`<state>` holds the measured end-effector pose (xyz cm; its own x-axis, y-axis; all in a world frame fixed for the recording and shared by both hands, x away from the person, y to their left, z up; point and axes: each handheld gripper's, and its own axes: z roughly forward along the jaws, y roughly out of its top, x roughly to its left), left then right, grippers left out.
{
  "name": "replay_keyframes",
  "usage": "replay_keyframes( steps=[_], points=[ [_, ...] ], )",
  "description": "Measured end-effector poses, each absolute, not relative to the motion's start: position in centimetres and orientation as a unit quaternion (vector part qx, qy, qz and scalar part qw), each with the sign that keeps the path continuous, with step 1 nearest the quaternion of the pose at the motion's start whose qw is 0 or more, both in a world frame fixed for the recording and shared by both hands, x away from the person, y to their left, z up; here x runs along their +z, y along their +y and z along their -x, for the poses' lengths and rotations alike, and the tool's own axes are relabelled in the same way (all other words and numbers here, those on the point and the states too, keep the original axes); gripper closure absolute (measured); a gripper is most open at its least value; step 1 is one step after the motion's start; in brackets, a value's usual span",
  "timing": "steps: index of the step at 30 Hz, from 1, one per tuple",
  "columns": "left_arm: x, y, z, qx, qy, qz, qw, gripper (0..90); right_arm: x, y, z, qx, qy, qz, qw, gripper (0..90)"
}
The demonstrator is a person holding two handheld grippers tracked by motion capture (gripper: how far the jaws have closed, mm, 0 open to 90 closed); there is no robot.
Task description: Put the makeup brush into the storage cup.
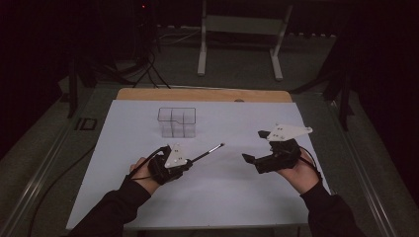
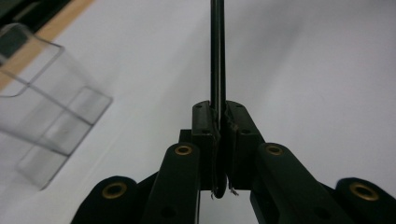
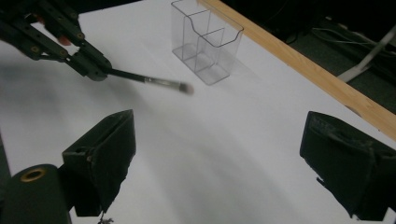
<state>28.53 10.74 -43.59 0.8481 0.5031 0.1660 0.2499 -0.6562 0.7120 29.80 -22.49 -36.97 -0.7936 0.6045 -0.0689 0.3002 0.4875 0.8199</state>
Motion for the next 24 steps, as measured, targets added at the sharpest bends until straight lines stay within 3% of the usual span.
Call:
replay_keyframes(
  steps=[6,22,24],
  points=[
    [-44.0,12.1,-28.6,0.143,0.25,-0.871,0.399,85.4,-37.9,-22.5,-29.6,0.463,0.811,-0.306,0.183,10.7],
    [-46.3,14.2,-27.6,0.092,0.328,-0.785,0.517,85.4,-38.4,-21.2,-27.9,0.529,0.751,-0.278,0.281,10.8],
    [-46.7,14.2,-27.5,0.094,0.337,-0.778,0.522,85.4,-38.4,-21.2,-27.8,0.54,0.745,-0.276,0.278,14.1]
  ],
)
